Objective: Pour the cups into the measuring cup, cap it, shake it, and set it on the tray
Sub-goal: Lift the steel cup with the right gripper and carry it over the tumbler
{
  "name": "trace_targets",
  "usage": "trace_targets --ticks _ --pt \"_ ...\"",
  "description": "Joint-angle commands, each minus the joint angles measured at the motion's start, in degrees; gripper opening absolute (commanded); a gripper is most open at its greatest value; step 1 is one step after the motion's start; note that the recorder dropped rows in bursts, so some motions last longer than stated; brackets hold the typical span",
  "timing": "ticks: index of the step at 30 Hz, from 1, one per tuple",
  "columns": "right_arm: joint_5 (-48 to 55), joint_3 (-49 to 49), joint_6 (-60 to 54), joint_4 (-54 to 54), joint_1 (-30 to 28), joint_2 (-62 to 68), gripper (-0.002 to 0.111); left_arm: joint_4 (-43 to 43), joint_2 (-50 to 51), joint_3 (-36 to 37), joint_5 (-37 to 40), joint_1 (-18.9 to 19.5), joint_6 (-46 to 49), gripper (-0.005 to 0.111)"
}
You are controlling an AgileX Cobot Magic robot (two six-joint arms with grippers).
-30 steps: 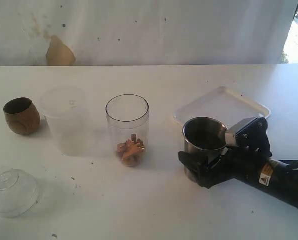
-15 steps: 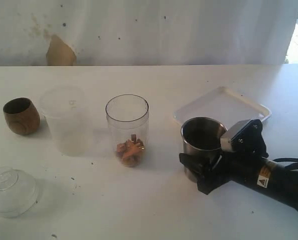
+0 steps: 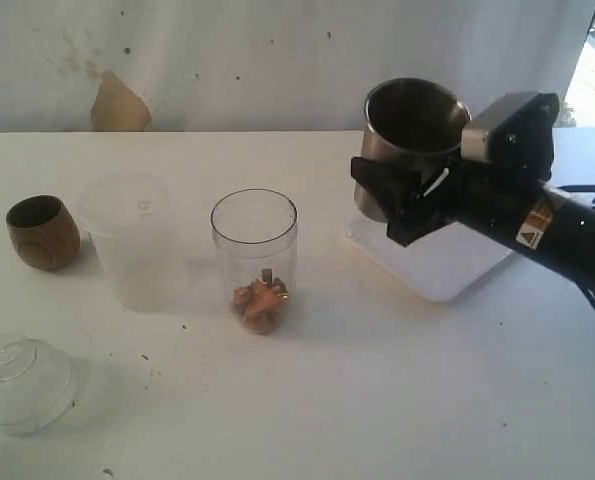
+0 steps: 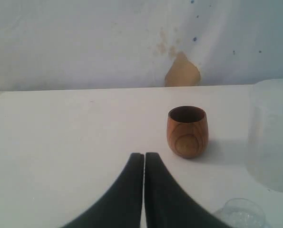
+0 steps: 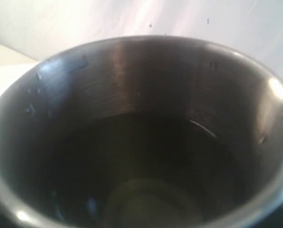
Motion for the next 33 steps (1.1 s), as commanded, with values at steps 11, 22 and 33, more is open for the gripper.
trace_targets --ticks 11,22,33 --pt "9.08 -15.27 12.99 -2.41 -0.01 5.37 0.000 -0.45 -0.29 0.37 -0.57 0.06 -0.11 0.001" --pt "6.63 -18.62 12.89 -7.47 2.47 13.07 0.000 -0.45 -0.29 0.37 -0.57 0.06 -0.11 0.001" --pt "8.56 -23.19 12.89 -8.85 6.34 15.54 0.000 -0.45 -0.29 0.37 -0.57 0.06 -0.11 0.001"
